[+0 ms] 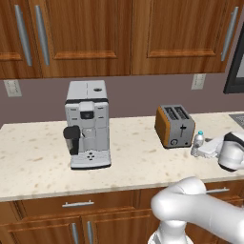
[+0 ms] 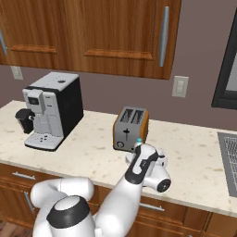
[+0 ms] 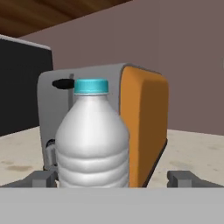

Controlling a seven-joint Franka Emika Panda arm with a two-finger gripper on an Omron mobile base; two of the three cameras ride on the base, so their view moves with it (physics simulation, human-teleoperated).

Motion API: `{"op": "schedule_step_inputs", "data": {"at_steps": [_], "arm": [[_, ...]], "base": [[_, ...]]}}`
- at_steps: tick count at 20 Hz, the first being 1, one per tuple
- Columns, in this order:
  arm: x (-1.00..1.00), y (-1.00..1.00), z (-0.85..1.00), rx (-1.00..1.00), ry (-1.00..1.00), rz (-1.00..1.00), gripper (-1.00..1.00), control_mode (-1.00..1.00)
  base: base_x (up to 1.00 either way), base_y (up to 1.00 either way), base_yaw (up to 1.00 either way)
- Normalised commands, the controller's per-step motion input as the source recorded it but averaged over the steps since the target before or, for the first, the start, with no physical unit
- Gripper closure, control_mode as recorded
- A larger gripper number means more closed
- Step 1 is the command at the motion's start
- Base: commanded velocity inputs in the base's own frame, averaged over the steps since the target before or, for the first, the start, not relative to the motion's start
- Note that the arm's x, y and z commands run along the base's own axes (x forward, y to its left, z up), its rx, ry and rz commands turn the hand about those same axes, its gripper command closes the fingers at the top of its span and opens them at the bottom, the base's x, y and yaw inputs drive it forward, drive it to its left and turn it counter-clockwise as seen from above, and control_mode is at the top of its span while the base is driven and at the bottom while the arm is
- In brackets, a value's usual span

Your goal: Place the drinks on the dining counter in a tight cluster.

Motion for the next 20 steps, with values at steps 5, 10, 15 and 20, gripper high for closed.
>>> {"op": "schedule_step_inputs", "data": {"at_steps": [5,10,15,20], "arm": [[0.19,0.00,-0.06,0.00,0.00,0.00,-1.00,-1.00],[0.12,0.00,-0.02,0.00,0.00,0.00,-1.00,-1.00],[0.10,0.04,-0.04,0.00,0.00,-0.01,-1.00,-1.00],[0.04,0.13,-0.06,0.00,0.00,0.00,1.00,-1.00]], "base": [[0.00,0.00,0.00],[0.00,0.00,0.00],[0.00,0.00,0.00],[0.00,0.00,0.00]]}}
